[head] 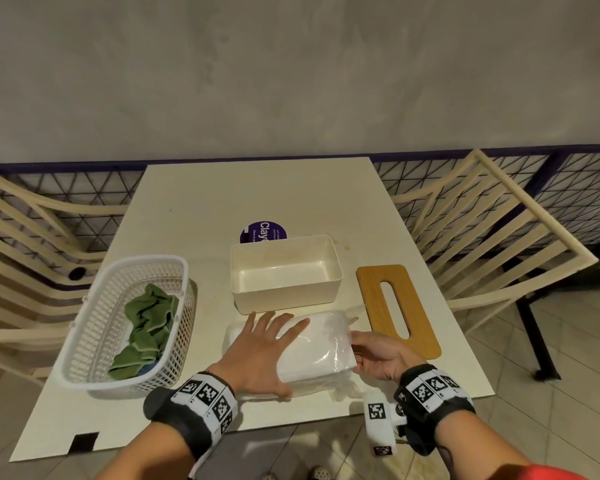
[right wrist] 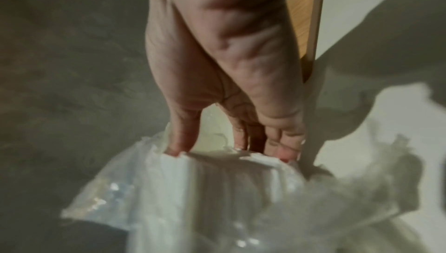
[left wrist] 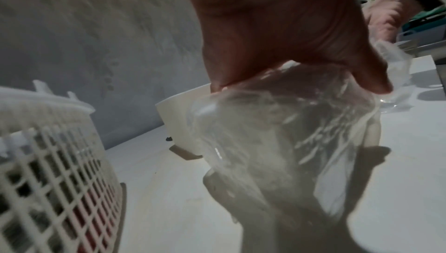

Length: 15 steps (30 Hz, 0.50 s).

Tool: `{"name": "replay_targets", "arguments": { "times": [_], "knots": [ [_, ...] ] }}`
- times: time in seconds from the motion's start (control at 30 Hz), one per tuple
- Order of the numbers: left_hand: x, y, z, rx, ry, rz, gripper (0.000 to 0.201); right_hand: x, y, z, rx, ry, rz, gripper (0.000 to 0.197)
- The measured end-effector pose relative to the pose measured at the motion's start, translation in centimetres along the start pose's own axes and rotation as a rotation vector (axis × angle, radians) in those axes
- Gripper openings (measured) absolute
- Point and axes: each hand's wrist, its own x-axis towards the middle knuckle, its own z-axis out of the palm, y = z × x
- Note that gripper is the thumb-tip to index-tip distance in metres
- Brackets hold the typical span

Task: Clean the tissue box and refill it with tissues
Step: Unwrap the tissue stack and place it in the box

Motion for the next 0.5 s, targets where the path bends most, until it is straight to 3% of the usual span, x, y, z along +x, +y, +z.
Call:
{"name": "replay_targets", "arguments": {
  "times": [0.17,0.3,0.5],
  "knots": [
    [-0.6,-1.0,-0.2,-0.100,0.039,-0.039,0.117,0.0,-0.8,-0.3,0.000,0.077,-0.020,0.055],
    [-0.8,-0.8,-0.2,-0.102,0.035,-0.036,0.115,-0.9,-1.2,0.4,-0.042,0.030,-0.022,0.053],
    [-0.7,-0.7,-0.1,-0.095,0.041,-0.042,0.113,-0.7,-1.3,-0.1,0.027,0.036,0.010,0.068]
  ]
}}
